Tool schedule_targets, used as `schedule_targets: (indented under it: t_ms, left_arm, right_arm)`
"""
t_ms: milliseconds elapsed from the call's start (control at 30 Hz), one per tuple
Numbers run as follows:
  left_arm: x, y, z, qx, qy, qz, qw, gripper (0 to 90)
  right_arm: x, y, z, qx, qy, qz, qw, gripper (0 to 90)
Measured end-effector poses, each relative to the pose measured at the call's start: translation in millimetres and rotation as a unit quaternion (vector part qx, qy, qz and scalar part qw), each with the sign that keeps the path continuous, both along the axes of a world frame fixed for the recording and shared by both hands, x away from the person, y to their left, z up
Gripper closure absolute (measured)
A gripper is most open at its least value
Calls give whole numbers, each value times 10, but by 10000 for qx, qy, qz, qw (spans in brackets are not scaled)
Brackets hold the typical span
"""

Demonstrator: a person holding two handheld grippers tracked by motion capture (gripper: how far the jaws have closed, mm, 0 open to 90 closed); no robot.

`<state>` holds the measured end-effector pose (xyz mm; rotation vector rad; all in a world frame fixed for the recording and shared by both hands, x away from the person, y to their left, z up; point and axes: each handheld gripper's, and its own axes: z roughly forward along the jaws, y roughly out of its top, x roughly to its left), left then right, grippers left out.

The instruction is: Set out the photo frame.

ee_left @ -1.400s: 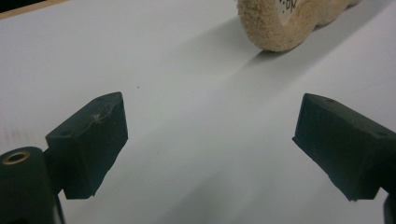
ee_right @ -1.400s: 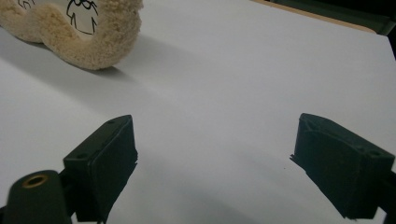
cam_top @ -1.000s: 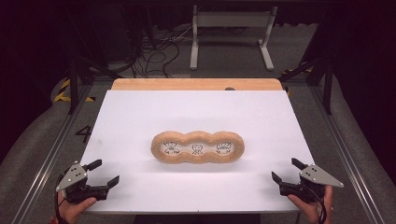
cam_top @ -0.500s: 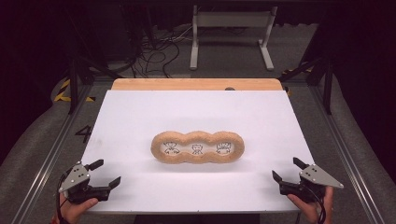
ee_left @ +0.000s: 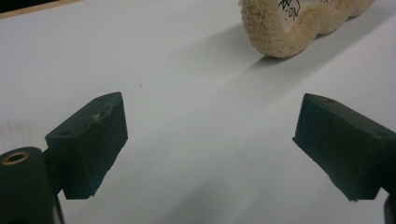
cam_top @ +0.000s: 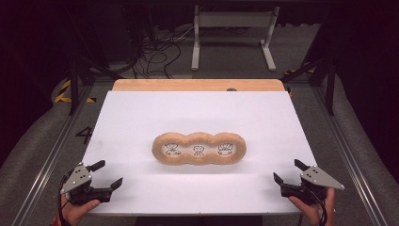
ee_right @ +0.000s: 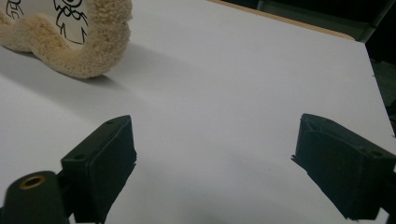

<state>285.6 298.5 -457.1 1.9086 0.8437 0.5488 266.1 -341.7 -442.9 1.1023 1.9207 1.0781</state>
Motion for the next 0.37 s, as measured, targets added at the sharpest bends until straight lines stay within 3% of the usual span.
schedule_targets:
  t_ms: [367]
  left_arm:
    - [22,-36,14,16,-29,6,10000,97]
  right_arm:
    - [-2,-42,14,-81,-12,-145,9999,117]
